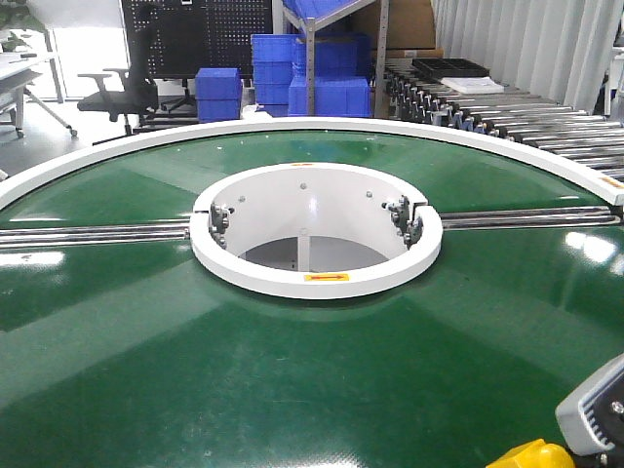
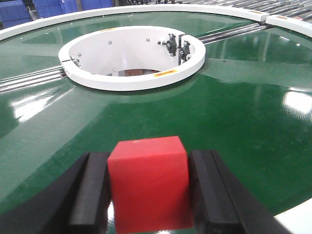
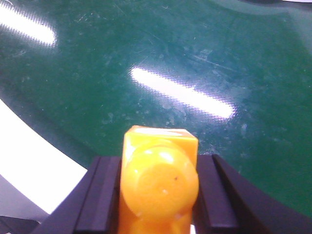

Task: Pick red and yellow blocks into blue bin
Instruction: 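Turn the base away from the table holding both blocks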

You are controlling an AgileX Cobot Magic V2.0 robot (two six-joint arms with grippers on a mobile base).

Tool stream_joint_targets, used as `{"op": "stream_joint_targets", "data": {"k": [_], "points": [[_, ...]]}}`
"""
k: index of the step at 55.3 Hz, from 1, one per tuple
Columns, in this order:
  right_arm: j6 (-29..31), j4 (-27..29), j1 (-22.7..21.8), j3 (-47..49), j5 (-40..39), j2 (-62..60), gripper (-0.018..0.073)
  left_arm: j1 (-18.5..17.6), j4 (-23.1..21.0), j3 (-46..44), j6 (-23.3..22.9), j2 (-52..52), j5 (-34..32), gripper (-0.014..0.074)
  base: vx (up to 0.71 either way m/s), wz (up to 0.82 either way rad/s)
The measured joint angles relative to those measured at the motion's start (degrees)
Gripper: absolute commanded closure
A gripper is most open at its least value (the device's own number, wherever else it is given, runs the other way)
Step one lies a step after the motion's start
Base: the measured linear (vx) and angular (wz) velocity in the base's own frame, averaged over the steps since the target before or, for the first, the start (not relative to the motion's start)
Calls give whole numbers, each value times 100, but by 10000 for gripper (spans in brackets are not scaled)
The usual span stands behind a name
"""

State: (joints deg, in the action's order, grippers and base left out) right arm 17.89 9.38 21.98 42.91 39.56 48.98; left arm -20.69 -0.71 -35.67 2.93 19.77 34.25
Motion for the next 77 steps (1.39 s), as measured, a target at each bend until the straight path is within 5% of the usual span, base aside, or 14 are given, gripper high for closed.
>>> {"op": "stream_joint_targets", "data": {"k": [77], "points": [[0,0,0,0,5,0,295,0,0,0,0,0,0,314,-5,16]]}}
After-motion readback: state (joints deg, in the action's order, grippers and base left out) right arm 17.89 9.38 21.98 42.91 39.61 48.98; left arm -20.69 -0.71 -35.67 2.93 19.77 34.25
